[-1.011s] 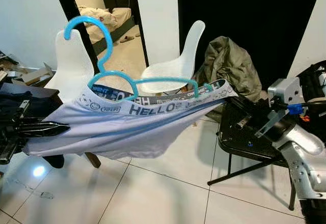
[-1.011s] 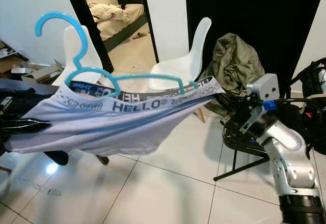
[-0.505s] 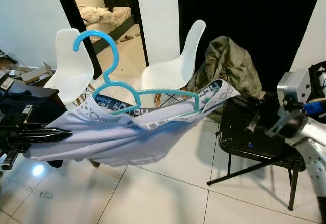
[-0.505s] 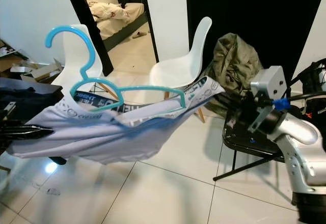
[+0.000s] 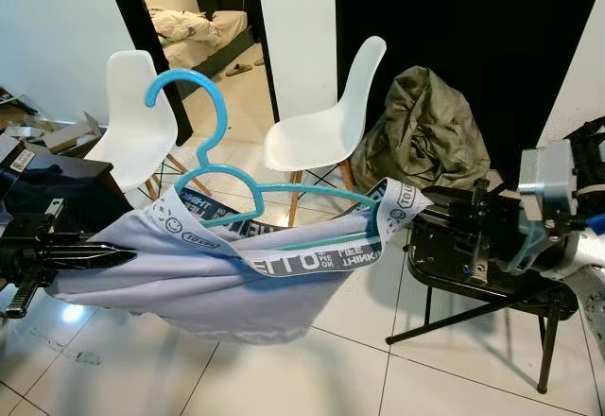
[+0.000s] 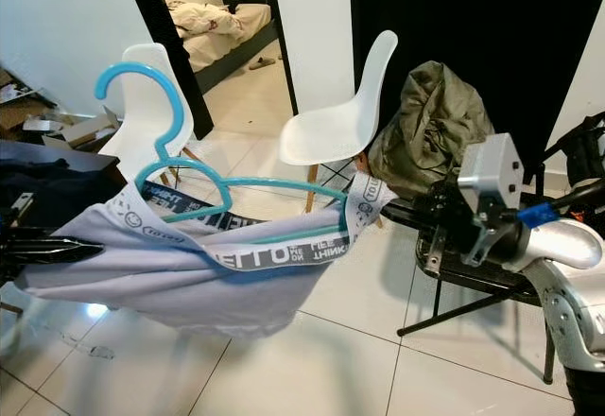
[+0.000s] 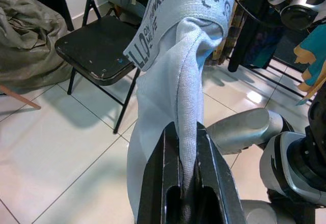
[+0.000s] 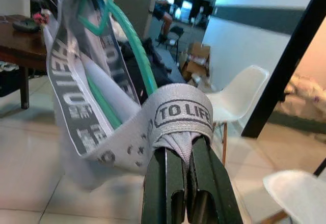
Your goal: Hang hanger
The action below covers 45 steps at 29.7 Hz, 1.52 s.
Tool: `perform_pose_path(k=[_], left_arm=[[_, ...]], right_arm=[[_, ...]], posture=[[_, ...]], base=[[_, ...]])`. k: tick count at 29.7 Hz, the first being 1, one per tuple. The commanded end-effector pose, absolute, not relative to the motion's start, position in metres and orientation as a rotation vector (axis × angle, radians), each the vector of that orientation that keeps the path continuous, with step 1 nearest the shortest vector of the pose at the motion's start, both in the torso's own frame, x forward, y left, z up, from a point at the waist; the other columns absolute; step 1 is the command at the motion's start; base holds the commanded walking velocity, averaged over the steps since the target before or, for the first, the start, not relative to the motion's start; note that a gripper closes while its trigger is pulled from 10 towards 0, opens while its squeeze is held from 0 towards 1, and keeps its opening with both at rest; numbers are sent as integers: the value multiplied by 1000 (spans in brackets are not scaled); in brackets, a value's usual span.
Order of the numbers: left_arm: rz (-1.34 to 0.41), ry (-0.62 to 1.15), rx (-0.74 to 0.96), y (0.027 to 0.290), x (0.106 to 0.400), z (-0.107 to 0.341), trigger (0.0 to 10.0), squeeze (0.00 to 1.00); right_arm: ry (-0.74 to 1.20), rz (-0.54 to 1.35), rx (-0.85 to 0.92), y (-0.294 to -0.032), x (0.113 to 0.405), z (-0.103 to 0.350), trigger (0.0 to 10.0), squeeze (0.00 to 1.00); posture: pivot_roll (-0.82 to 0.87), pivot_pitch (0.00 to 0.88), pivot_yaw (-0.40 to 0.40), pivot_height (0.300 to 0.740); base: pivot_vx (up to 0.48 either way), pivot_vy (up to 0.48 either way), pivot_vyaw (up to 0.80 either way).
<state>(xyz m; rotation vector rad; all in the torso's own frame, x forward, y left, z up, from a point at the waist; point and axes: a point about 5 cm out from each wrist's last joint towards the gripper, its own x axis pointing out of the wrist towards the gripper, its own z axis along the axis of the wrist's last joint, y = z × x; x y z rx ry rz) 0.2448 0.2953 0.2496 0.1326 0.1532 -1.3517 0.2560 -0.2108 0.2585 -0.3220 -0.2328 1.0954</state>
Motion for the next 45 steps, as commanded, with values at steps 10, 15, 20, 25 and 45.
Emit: perform_pose_path(k=[10, 15, 20, 25, 45], left_arm=[[-1376, 26, 91, 294, 242, 270, 0, 0], [-1375, -1, 74, 296, 240, 274, 0, 0], [-1370, 13, 78, 297, 240, 273, 0, 0], [-1364, 65, 92, 298, 240, 266, 0, 0], [-1381, 156, 97, 292, 238, 248, 0, 0]], right_arm=[[-45, 1009, -315, -231, 261, 221, 0, 0], [-35, 1002, -303, -232, 260, 217, 0, 0], [-45, 1001, -293, -233, 258, 219, 0, 0], [-105, 990, -269, -236, 255, 230, 0, 0], [-300, 924, -217, -254, 253, 267, 0, 0]], posture=[[-15, 21, 90, 740], [-13, 23, 92, 740], [-12, 26, 92, 740], [-12, 28, 95, 740], [-17, 28, 95, 740]], base=[[0, 0, 0], [0, 0, 0], [0, 0, 0], [0, 0, 0], [0, 0, 0]])
